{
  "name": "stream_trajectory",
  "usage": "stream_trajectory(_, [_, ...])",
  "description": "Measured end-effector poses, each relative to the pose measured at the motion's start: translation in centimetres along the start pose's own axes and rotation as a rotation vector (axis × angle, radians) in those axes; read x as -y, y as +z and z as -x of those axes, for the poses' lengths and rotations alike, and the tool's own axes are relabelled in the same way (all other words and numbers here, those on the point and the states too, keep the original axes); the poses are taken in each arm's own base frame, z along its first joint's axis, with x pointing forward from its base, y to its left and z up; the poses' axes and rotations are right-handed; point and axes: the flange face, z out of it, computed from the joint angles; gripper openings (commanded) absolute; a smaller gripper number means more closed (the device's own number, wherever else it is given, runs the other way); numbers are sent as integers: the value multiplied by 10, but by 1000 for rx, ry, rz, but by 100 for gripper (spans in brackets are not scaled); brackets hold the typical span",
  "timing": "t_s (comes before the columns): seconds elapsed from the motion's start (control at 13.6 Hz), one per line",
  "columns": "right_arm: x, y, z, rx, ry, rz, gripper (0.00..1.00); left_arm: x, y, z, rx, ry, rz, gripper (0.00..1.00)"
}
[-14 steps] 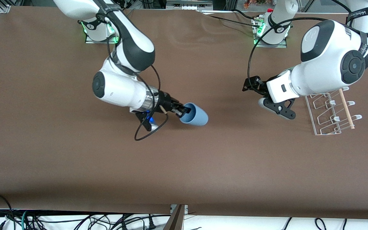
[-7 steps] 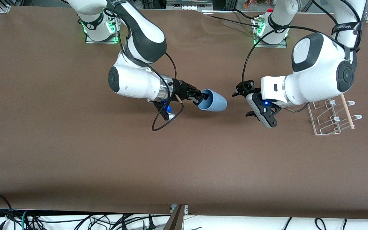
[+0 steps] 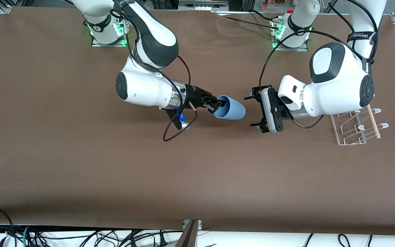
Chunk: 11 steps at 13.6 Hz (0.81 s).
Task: Transfer cup to left arm and place on rack
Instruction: 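Carry the cup toward center while the left gripper reaches to meet it, then grasp the cup with the left gripper while the right gripper releases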
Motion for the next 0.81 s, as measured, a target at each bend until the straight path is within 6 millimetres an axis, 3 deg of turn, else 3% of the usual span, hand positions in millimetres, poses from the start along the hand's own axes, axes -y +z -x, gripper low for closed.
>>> stream_trajectory(0.51, [2, -6, -9, -12, 7, -8, 0, 23, 52, 7, -137, 193, 65, 100])
stream_trajectory(0.59, [2, -7, -9, -13, 6, -10, 0, 23, 54, 6, -146, 214, 69, 94])
stream_trajectory(0.66, [3, -7, -8, -12, 4, -12, 0, 21, 56, 3, -154, 234, 74, 71])
stream_trajectory(0.81, [6, -8, -4, -6, 0, -16, 0, 16, 62, -3, -160, 264, 76, 18])
